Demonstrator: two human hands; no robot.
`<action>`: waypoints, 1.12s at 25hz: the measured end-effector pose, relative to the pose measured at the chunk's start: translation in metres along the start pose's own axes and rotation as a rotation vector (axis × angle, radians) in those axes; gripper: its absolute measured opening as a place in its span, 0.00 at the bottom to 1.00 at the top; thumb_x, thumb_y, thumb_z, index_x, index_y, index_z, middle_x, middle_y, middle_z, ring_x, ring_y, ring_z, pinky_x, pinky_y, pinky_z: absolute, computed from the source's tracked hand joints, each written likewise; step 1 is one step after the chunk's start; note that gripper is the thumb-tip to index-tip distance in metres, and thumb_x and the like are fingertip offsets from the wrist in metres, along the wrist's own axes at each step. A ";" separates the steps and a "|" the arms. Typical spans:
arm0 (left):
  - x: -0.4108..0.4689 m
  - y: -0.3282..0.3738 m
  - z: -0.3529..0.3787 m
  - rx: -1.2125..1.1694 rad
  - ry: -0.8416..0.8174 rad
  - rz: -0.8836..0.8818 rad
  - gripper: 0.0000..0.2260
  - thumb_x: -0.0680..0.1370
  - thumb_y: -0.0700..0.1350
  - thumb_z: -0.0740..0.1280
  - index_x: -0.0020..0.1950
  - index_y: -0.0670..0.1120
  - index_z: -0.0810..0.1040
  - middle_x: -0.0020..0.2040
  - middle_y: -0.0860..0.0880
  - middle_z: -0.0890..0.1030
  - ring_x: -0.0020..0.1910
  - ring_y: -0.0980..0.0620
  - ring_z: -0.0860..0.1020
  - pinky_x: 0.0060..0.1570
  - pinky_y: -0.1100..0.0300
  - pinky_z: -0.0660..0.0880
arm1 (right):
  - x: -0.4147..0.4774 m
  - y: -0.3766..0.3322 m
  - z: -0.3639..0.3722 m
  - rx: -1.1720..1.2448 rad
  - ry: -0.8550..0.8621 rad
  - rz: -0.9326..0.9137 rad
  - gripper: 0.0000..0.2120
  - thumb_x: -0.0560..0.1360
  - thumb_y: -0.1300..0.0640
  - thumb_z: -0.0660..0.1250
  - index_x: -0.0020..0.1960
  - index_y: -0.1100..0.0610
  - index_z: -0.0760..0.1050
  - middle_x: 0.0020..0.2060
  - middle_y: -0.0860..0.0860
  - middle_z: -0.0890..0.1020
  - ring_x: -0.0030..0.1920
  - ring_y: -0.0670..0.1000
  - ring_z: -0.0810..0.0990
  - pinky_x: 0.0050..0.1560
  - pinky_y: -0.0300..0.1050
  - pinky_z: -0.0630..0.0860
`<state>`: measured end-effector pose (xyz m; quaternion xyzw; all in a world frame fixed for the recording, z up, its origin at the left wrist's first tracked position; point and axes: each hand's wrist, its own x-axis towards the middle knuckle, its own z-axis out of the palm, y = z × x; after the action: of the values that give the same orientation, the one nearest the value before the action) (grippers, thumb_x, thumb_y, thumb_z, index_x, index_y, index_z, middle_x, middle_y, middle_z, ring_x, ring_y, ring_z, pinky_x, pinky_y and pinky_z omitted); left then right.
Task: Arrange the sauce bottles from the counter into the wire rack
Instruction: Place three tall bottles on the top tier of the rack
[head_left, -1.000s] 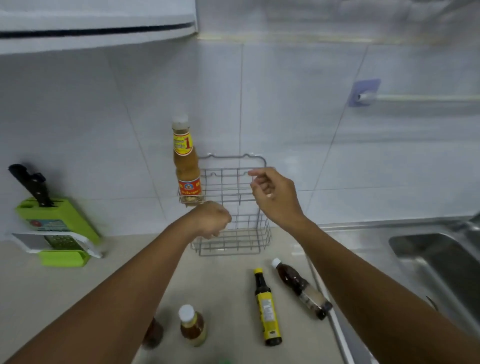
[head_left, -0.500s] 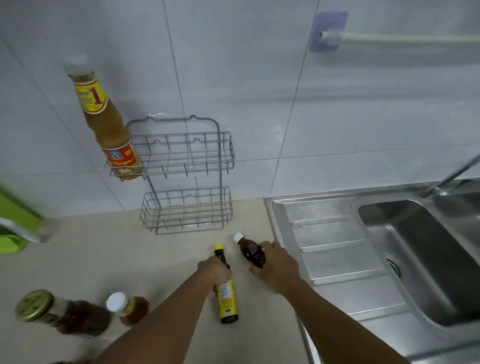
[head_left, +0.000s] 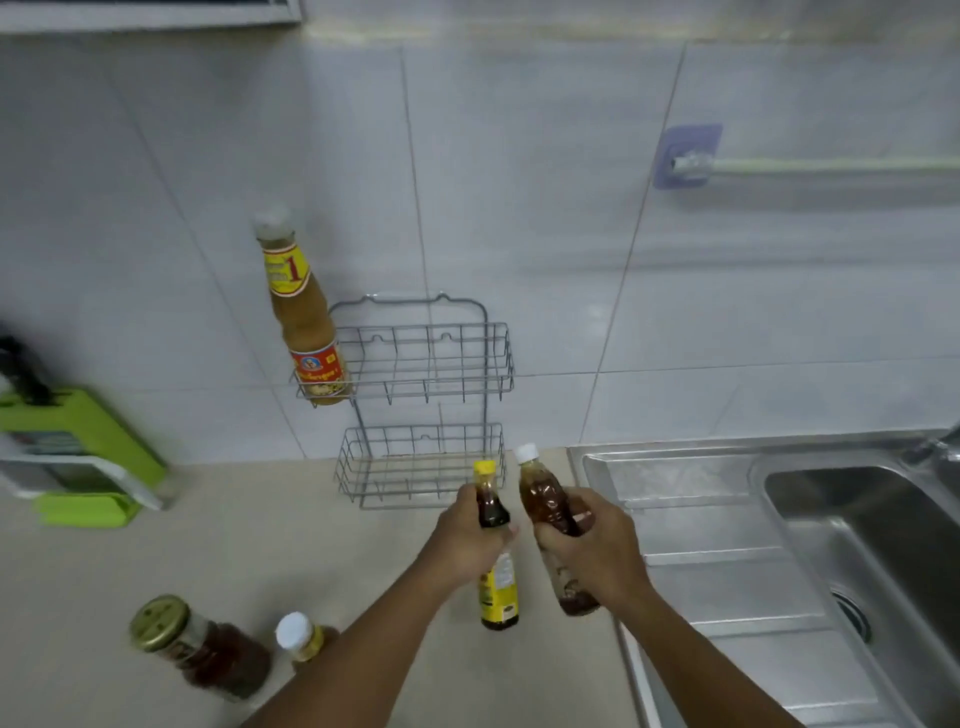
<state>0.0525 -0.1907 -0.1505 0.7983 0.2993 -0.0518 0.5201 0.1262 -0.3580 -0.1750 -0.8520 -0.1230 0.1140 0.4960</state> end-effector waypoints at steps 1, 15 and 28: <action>-0.005 0.017 -0.016 -0.016 0.039 0.083 0.14 0.75 0.53 0.70 0.58 0.54 0.71 0.51 0.52 0.81 0.48 0.56 0.79 0.46 0.56 0.78 | 0.004 -0.026 -0.006 0.062 0.017 -0.055 0.18 0.63 0.49 0.79 0.51 0.39 0.82 0.40 0.41 0.87 0.40 0.39 0.85 0.38 0.37 0.79; -0.018 0.151 -0.221 -0.032 0.357 0.492 0.25 0.77 0.44 0.72 0.72 0.50 0.68 0.65 0.50 0.78 0.60 0.50 0.78 0.62 0.50 0.76 | 0.093 -0.266 0.007 0.256 0.122 -0.510 0.26 0.69 0.50 0.80 0.65 0.50 0.79 0.53 0.43 0.86 0.51 0.43 0.85 0.50 0.37 0.81; 0.019 0.147 -0.215 0.304 0.392 0.378 0.17 0.80 0.54 0.66 0.60 0.42 0.75 0.54 0.42 0.81 0.53 0.43 0.80 0.55 0.44 0.78 | 0.119 -0.228 0.052 0.220 -0.055 -0.440 0.25 0.71 0.60 0.79 0.67 0.55 0.78 0.55 0.49 0.86 0.57 0.49 0.84 0.61 0.51 0.82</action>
<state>0.0966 -0.0382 0.0569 0.9031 0.2291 0.1564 0.3278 0.2006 -0.1683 -0.0093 -0.7422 -0.3060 0.0391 0.5949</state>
